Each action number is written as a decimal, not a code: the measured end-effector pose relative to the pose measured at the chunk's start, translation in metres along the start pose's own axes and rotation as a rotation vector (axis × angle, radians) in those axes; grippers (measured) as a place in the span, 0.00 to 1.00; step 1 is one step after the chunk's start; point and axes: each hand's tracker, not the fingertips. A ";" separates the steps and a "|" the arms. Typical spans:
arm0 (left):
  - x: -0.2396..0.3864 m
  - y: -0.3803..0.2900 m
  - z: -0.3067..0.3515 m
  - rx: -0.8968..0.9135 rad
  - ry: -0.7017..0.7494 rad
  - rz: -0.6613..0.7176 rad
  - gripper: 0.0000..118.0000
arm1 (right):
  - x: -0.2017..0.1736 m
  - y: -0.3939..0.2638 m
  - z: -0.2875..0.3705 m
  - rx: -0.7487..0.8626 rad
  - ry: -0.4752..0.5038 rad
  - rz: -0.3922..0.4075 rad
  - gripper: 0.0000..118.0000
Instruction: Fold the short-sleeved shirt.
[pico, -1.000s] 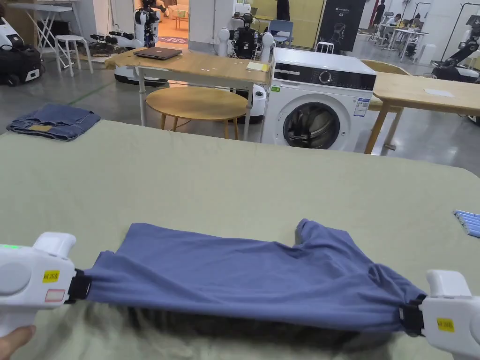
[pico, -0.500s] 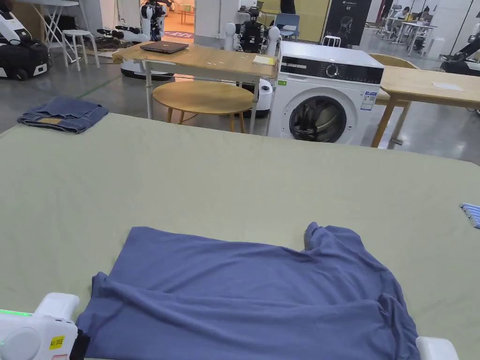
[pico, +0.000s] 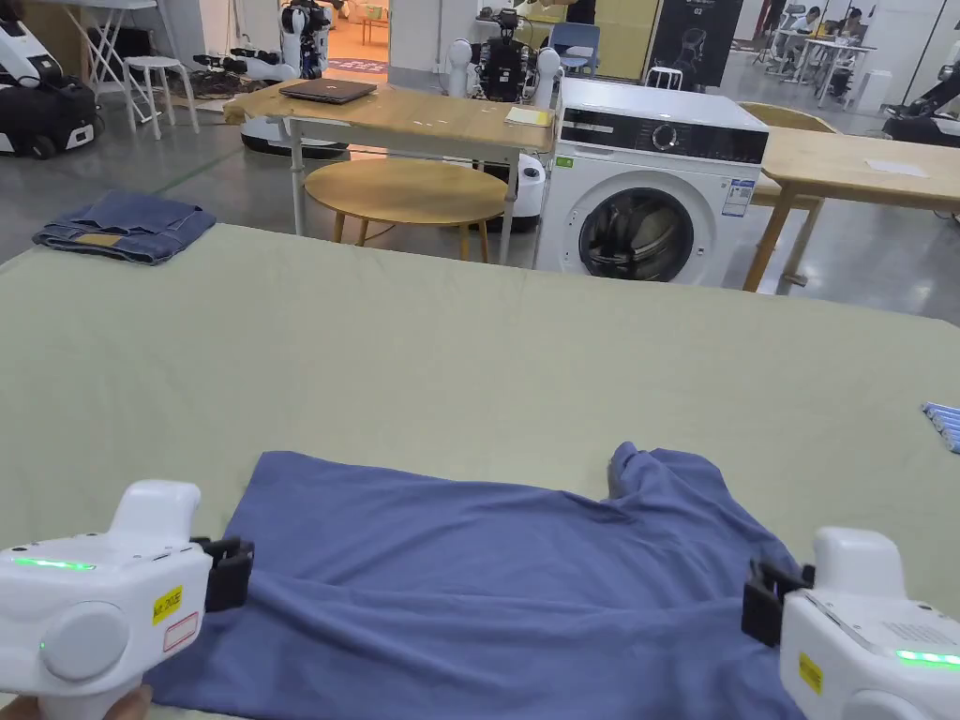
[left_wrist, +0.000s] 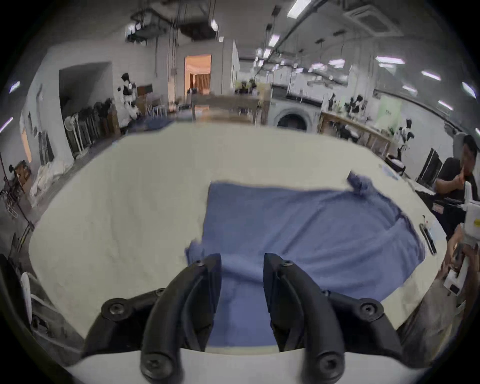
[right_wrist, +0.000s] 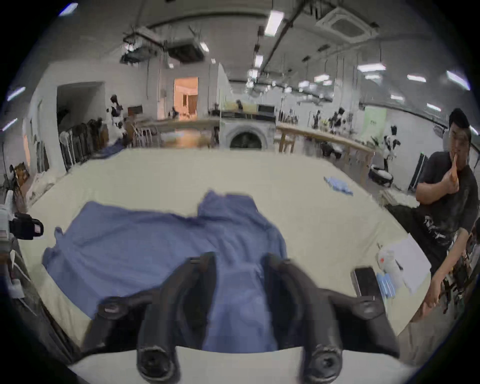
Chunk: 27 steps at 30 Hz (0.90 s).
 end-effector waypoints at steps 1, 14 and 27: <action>0.006 0.004 0.002 0.040 0.009 -0.018 0.23 | -0.010 0.004 0.000 0.031 -0.003 0.002 0.15; -0.018 0.069 -0.087 -0.009 0.005 0.014 0.00 | -0.067 0.022 -0.038 0.048 0.106 -0.038 0.00; -0.082 0.122 -0.242 -0.496 -0.037 0.117 0.32 | -0.054 0.010 -0.083 -0.068 0.085 -0.024 0.00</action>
